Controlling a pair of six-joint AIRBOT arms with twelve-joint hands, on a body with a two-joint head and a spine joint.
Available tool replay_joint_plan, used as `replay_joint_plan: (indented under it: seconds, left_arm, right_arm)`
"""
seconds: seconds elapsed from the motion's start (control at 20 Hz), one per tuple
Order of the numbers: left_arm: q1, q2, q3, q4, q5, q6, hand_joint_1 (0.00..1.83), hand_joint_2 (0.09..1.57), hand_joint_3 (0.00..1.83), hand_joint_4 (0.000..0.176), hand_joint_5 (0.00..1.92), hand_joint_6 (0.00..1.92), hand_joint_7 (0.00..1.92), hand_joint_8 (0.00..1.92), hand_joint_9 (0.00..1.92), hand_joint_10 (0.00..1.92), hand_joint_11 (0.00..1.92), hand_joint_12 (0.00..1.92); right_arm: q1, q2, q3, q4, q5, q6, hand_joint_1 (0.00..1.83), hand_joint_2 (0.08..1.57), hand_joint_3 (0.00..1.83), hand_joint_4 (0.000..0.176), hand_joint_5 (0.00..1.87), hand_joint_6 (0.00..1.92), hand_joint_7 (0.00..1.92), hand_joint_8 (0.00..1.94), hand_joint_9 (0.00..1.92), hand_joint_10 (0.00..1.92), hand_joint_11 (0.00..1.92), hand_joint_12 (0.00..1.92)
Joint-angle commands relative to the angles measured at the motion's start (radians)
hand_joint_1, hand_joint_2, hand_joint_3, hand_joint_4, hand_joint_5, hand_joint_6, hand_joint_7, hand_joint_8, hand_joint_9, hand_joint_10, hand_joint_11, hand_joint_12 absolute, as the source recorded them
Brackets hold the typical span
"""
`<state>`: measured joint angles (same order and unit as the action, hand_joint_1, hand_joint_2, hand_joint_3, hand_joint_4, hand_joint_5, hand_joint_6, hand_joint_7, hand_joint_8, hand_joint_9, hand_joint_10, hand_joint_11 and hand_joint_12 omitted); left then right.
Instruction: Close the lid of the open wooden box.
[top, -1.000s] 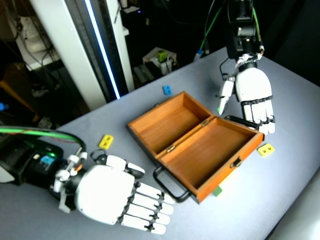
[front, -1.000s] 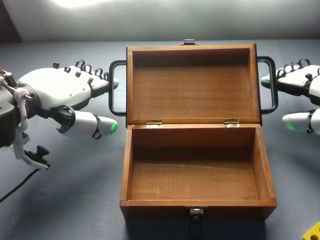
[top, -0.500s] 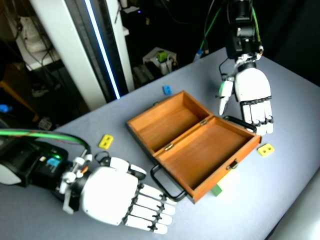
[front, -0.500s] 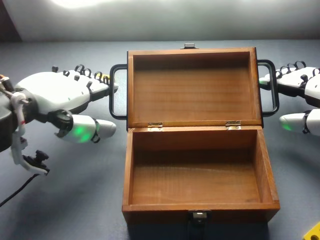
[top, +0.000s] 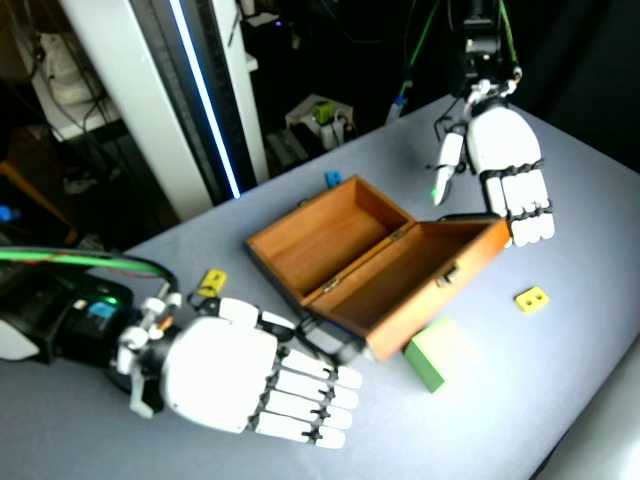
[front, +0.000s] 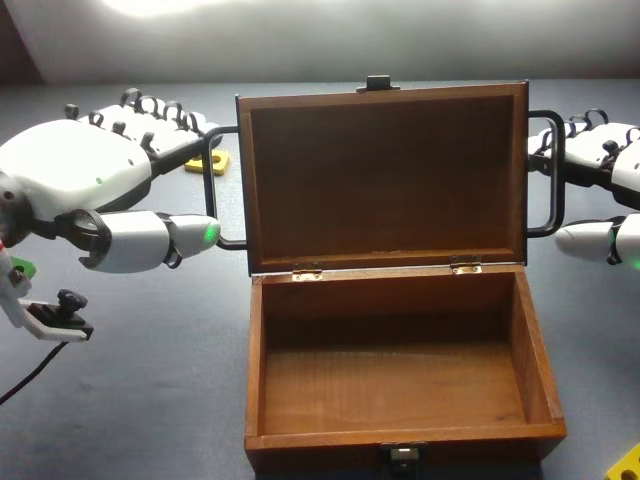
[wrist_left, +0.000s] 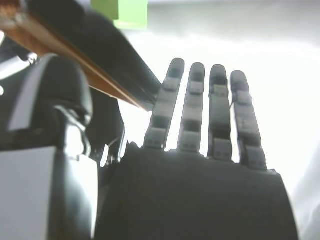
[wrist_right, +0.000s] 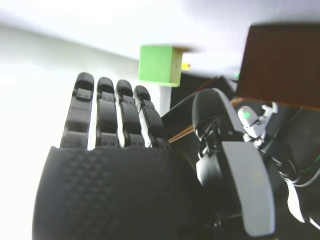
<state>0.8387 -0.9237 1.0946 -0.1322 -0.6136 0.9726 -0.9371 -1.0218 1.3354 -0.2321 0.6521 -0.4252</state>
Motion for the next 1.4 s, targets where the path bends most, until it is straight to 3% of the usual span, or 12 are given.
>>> replay_joint_plan:
  seconds: [0.0,0.35,0.85,1.35]
  left_arm:
    - [-0.006,0.005,-0.008,0.015,-0.136,-0.005,0.00,1.37,0.01,0.000,0.10,0.01,0.07,0.01,0.06,0.00,0.03,0.01]
    - [0.032,0.049,-0.055,0.021,-0.204,-0.017,0.00,1.33,0.00,0.000,0.07,0.00,0.10,0.00,0.08,0.00,0.01,0.00]
    - [0.087,0.101,-0.111,0.045,-0.283,-0.060,0.00,1.34,0.00,0.000,0.11,0.01,0.14,0.02,0.16,0.02,0.14,0.06]
    - [0.161,0.145,-0.167,0.052,-0.340,-0.082,0.00,1.33,0.00,0.000,0.16,0.02,0.14,0.01,0.12,0.00,0.07,0.04]
  right_arm:
    - [0.018,0.004,-0.009,0.016,0.142,0.005,0.22,1.41,0.00,0.000,0.01,0.00,0.01,0.00,0.00,0.00,0.02,0.01]
    - [0.017,0.048,-0.067,0.016,0.215,0.005,0.30,1.36,0.00,0.000,0.00,0.00,0.02,0.00,0.00,0.00,0.04,0.01]
    - [-0.013,0.101,-0.136,0.011,0.311,0.005,0.25,1.27,0.00,0.000,0.00,0.00,0.00,0.00,0.00,0.00,0.07,0.02]
    - [-0.078,0.121,-0.185,0.024,0.386,0.017,0.31,1.24,0.00,0.000,0.00,0.00,0.00,0.00,0.00,0.00,0.05,0.01]
